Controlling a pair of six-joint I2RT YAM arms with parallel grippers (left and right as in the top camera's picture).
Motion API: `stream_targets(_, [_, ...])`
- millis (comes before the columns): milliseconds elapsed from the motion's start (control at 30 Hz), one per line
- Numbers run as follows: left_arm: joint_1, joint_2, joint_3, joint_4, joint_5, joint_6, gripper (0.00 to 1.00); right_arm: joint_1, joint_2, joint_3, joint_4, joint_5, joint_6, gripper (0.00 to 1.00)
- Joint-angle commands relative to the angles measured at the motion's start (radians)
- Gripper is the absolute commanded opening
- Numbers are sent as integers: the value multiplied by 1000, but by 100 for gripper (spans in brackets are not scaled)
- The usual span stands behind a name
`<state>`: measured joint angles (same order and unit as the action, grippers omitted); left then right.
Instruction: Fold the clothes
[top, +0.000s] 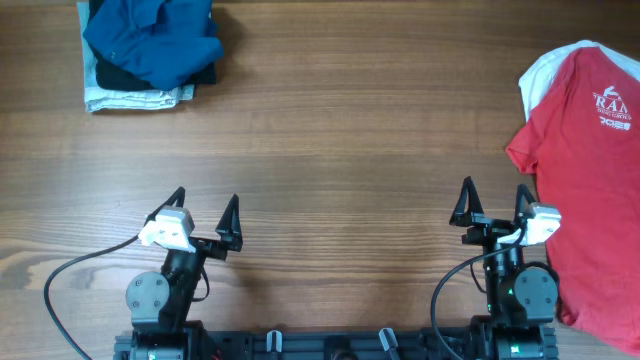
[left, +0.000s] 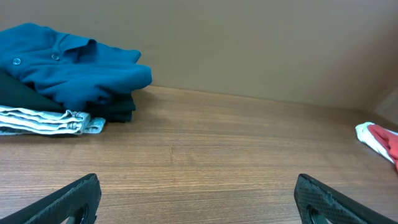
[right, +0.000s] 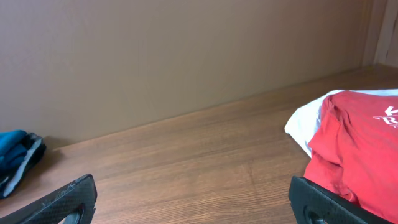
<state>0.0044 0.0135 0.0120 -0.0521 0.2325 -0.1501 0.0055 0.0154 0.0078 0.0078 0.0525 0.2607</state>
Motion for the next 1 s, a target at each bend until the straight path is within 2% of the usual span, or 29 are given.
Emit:
stream_targets(0, [-6, -11, -6, -3, -6, 16, 100, -3, -11, -3, 5, -9, 4, 100])
stream_targets(533, [-6, -11, -6, -3, -6, 16, 100, -3, -11, -3, 6, -9, 24, 100])
stream_targets(733, [-6, -11, -6, -3, -6, 16, 100, -3, -11, -3, 5, -10, 724, 100])
stream_targets(767, [-6, -11, -6, -3, -6, 16, 100, -3, -11, -3, 4, -21, 909, 100])
stream_targets(800, [-6, -11, -6, -3, -6, 16, 100, -3, -11, -3, 2, -40, 1007, 100])
stream_targets(933, [-6, -11, -6, -3, -6, 16, 100, -3, -11, -3, -2, -73, 1767, 100])
stream_targets(967, [-6, -11, -6, -3, -6, 16, 100, -3, -11, -2, 3, -70, 1810, 100])
